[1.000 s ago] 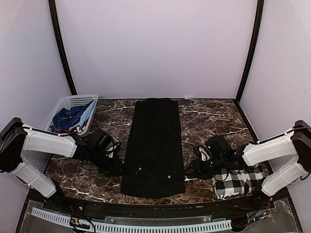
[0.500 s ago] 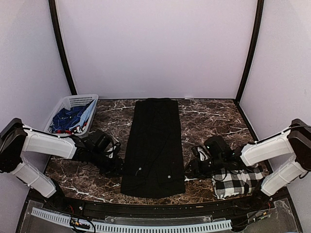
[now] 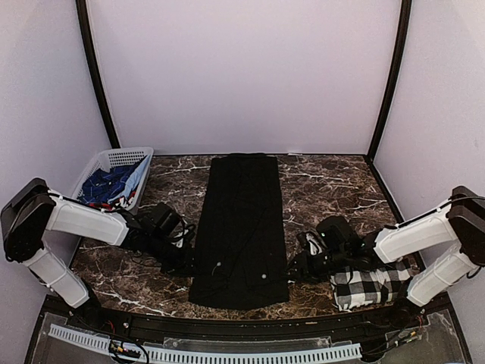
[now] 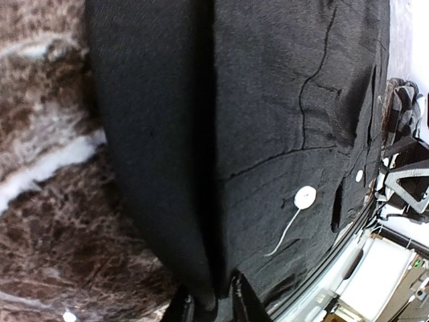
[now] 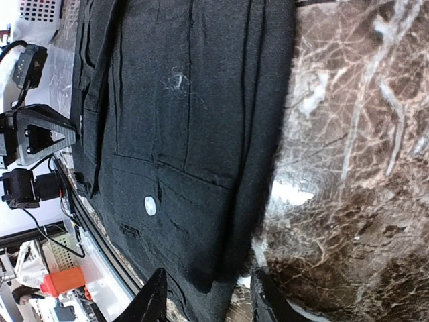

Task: Fold and stack the long sleeve shirts
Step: Pick up the rectangle-folded shirt from the center of the board.

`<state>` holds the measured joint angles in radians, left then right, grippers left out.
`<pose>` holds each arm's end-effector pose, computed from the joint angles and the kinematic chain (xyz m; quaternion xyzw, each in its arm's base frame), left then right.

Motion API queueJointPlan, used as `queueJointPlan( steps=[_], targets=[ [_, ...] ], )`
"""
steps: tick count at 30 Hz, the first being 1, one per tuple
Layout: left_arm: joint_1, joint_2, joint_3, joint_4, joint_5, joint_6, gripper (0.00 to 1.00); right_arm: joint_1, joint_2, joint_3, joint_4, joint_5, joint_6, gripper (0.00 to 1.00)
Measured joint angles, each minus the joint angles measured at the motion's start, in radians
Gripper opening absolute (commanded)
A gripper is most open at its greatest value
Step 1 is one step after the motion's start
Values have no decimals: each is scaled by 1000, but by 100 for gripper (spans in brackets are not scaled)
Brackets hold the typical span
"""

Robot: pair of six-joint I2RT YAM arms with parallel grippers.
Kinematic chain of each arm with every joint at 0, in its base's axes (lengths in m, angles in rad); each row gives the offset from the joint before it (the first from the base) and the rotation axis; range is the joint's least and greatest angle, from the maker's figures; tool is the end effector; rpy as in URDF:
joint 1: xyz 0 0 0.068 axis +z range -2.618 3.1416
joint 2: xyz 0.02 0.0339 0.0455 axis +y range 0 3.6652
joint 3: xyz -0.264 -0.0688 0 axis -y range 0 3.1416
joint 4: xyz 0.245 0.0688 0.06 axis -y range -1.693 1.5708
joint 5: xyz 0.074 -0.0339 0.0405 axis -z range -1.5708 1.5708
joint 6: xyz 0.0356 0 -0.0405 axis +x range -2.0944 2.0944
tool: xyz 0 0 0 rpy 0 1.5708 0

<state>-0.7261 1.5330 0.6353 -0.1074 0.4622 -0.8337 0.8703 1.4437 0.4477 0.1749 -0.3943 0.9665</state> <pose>0.1887 -0.1888 0.1338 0.0136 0.9368 -0.3474 0.0385 0.1461 0.1945 0.1241 -0.0278 0.9149 0.3960 0.0731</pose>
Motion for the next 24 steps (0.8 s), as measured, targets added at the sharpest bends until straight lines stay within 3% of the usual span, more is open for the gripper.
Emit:
queueJointPlan(
  steps=[9, 24],
  targets=[
    [-58, 37, 21, 13, 12, -17, 7, 2, -30, -60, 69, 5, 54, 35],
    [-70, 35, 32, -8, -10, -36, 1, 3, -47, -75, 53, 36, 90, 24]
  ],
)
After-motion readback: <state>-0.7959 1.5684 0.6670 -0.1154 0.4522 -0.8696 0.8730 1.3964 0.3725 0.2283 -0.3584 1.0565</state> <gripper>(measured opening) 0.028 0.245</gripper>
